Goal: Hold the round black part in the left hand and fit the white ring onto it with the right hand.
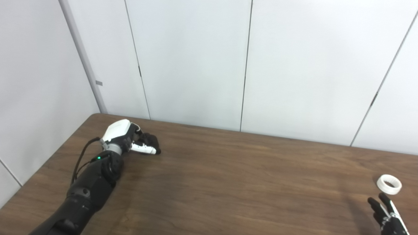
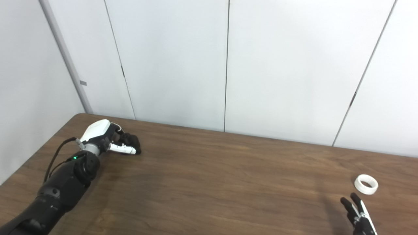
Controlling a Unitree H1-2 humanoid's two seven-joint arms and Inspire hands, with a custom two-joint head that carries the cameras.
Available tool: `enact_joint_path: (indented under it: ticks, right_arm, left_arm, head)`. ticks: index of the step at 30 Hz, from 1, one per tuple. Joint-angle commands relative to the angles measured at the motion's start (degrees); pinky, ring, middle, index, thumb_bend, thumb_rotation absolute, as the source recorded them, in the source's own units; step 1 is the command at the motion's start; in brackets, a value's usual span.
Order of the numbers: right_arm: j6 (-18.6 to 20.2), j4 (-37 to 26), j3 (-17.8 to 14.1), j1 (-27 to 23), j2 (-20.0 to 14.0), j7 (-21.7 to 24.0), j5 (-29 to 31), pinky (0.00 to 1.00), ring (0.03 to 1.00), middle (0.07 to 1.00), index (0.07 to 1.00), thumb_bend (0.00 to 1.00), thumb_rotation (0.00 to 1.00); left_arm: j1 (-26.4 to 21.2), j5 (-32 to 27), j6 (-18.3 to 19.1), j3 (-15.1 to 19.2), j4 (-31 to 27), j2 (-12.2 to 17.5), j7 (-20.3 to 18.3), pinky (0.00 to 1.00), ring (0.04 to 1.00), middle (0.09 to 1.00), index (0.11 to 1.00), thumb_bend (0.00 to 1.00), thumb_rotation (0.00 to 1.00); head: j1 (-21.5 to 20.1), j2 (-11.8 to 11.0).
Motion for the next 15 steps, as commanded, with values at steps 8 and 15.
enact_joint_path:
  ticks: [8, 15]
  right_arm:
    - [-0.82, 2.56, 0.01, 2.60, 0.20, 0.16, 1.05, 1.00, 0.975, 0.938, 0.987, 0.64, 0.97]
    - [-0.05, 2.24, 0.09, 2.60, 0.30, -0.27, 0.27, 1.00, 0.976, 0.937, 0.991, 0.65, 0.97]
  left_arm:
    - [-1.69, 2.33, -1.76, -1.19, -0.79, 2.29, 2.78, 1.00, 0.905, 0.772, 0.484, 0.52, 0.05]
    - [-1.09, 3.17, -2.33, -1.56, -1.81, 2.78, 2.77, 1.00, 0.908, 0.776, 0.484, 0.52, 0.05]
  head:
    - [0.18, 0.27]
    - [0.10, 0.35]
